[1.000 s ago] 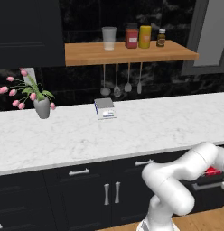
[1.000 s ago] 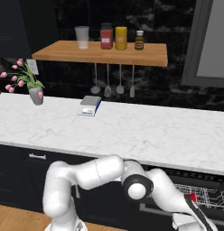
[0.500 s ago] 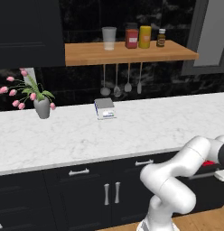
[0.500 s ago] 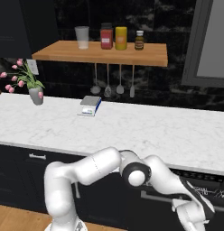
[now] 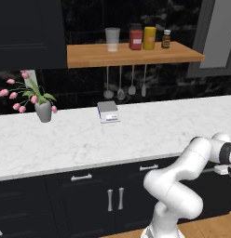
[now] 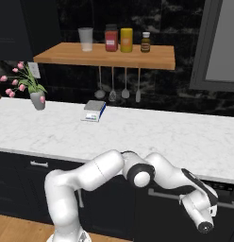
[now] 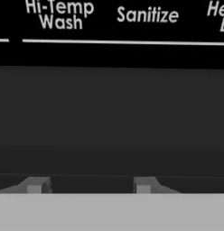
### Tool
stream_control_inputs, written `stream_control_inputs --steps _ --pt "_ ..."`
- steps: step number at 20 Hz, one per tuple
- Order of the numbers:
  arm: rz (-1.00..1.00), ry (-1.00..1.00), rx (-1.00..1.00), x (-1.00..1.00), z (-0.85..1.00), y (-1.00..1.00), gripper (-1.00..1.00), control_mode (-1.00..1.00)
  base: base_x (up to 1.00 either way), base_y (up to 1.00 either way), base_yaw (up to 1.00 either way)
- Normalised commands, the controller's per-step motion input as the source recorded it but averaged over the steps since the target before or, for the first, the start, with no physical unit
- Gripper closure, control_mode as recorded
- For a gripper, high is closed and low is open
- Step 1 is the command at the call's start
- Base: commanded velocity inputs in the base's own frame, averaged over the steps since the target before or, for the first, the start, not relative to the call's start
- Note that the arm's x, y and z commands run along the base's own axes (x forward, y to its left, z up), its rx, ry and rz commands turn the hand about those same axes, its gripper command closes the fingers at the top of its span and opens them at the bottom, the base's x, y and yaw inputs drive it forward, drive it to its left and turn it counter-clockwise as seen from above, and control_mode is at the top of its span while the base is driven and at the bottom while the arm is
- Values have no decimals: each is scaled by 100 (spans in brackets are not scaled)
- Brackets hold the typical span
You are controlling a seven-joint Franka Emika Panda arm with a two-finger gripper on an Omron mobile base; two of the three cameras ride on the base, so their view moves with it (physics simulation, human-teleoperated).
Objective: Pick up the cup and bowl from the counter, place them in the dishwasher, and close the dishwasher door.
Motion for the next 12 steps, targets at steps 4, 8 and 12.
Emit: stream_control_inputs --steps 4,8,12 --pt "16 -7 3 69 0 0 -100 -100 0 0 0" --pt "8 0 0 53 0 0 -100 -100 0 0 0" --pt "4 0 0 57 0 0 -100 -100 0 0 0"
